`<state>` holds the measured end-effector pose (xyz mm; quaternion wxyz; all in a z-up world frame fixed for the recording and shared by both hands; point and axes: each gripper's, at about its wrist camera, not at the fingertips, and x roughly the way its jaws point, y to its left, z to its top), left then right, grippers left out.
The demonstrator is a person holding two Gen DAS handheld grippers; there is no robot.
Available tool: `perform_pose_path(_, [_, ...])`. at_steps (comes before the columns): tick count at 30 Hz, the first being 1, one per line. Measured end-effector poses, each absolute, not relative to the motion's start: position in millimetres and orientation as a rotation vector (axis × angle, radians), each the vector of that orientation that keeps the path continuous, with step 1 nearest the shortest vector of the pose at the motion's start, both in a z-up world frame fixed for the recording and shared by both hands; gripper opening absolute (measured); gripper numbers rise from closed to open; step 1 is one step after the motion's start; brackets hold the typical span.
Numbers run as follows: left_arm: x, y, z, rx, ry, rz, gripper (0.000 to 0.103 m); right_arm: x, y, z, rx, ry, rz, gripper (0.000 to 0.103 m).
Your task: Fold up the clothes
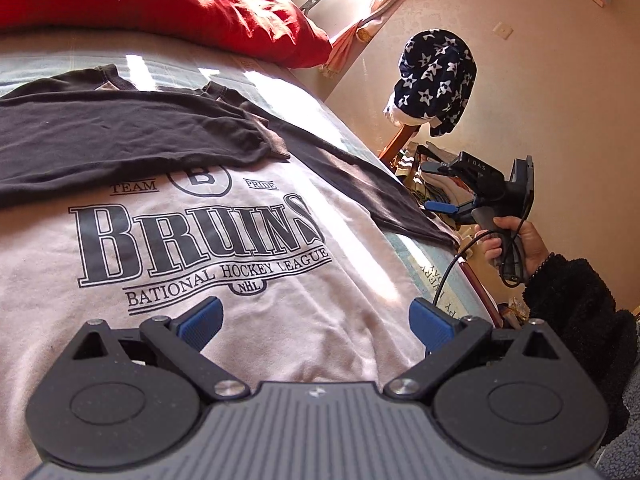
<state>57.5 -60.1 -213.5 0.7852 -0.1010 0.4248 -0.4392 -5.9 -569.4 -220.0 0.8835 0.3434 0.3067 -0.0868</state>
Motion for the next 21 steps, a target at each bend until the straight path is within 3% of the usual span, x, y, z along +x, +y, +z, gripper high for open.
perform_pose_path(10, [62, -65, -224, -0.186, 0.947, -0.907, 0.099, -44, -601, -232, 0.772, 0.602, -0.262, 0.096])
perform_pose_path(15, [60, -67, -223, -0.179, 0.939, -0.913, 0.099, -79, -635, -216, 0.809, 0.545, -0.338, 0.067])
perform_pose_path(21, [58, -74, -224, -0.156, 0.944, -0.914, 0.099, -87, -655, -242, 0.872, 0.591, -0.393, 0.062])
